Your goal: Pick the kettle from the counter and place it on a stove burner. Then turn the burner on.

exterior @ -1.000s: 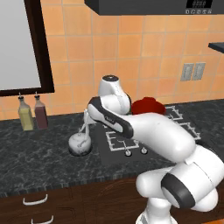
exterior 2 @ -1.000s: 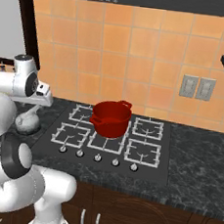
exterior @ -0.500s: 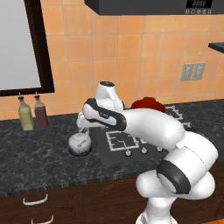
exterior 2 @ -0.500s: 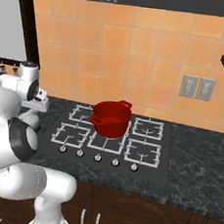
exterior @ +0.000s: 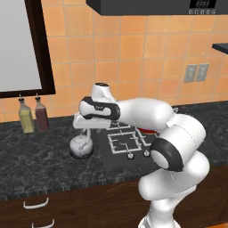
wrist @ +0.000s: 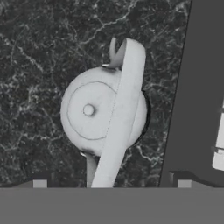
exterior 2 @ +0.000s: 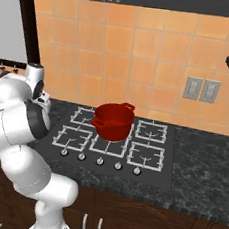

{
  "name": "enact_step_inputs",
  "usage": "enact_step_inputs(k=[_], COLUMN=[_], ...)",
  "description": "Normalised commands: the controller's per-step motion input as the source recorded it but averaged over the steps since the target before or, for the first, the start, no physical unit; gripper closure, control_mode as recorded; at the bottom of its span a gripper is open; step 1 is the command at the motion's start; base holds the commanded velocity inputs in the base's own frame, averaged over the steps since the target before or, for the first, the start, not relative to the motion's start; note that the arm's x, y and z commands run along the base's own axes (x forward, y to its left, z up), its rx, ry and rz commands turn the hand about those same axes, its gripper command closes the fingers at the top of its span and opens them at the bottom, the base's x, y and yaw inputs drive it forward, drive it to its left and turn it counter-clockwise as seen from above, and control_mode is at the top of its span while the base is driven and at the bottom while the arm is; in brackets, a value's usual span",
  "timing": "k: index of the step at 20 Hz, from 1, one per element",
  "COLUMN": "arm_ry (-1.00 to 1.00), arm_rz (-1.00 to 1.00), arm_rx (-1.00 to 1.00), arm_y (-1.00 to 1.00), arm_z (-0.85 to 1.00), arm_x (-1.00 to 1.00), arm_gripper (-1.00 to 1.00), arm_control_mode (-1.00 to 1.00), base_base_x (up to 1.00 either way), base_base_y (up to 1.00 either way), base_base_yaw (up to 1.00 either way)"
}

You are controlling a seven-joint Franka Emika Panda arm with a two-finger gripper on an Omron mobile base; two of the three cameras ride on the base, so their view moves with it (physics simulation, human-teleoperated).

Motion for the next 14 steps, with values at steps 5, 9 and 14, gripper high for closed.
enact_step_inputs(k=[5, 9, 14], arm_ry=[0.0, 0.0, 0.0], arm_rz=[0.0, 0.0, 0.0], arm_rx=[0.0, 0.0, 0.0], arm_y=[0.0, 0.01, 0.08], arm_z=[-0.39, -0.18, -0.21], arm_x=[0.24, 0.07, 0.04], arm_gripper=[-1.0, -1.0, -1.0], arm_control_mode=[-1.0, -1.0, -1.0], base_base_x=[0.0, 0.0, 0.0], base_base_y=[0.0, 0.0, 0.0], base_base_yaw=[0.0, 0.0, 0.0])
